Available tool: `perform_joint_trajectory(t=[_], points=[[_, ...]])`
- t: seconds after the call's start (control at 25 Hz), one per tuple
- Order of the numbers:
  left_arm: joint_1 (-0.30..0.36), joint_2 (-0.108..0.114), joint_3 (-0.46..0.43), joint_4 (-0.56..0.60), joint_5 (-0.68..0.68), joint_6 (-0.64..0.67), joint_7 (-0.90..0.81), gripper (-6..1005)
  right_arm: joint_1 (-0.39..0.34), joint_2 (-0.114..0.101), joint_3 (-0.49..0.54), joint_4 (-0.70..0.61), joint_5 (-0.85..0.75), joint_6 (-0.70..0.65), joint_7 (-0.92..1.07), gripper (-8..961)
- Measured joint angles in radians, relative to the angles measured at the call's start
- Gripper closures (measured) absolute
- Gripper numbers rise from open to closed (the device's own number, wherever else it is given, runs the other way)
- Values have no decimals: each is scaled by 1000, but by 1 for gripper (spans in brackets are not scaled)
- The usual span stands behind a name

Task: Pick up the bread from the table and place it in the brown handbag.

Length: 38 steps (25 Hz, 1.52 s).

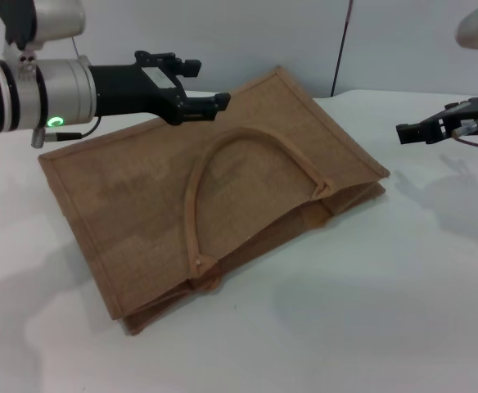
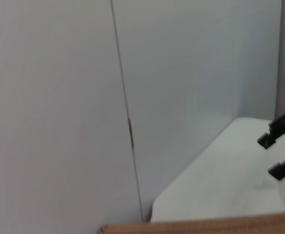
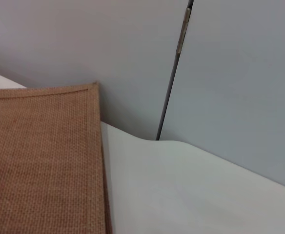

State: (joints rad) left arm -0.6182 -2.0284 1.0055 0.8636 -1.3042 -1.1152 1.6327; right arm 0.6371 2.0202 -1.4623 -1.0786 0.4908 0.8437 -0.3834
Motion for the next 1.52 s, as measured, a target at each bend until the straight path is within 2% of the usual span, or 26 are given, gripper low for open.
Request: perform_joint_trajectory(t=[0.16,0.28,0.56,0.72,0.84,1.04,1.32,1.44,1.52], points=[[19,-3,-28,0,-96,-6,28,300,-6,2,5,-7,0,-15,-2,59],[48,-6,-34,-2,-207,2,79,304,-43,3,-17,-38,22,-108,-9,59],[147,-16,-27,-23,-501,100,238,314,-210,3,-146,-94,198,-555,-128,60],[159,-19,-27,-97,-590,147,345,320,-255,2,-212,-59,252,-761,-158,60],[168,-20,-27,-180,-685,155,489,324,-286,3,-303,-19,257,-952,-152,60],[165,-23,-27,-385,-931,129,801,331,-300,3,-422,157,256,-1260,-55,60],[117,-23,-35,-668,-1242,69,1112,340,-210,-1,-479,585,246,-1635,322,59],[81,-20,-36,-766,-1313,38,1190,344,-154,1,-494,750,247,-1701,424,59],[69,-17,-37,-801,-1332,30,1206,347,-131,2,-502,797,247,-1705,450,59]])
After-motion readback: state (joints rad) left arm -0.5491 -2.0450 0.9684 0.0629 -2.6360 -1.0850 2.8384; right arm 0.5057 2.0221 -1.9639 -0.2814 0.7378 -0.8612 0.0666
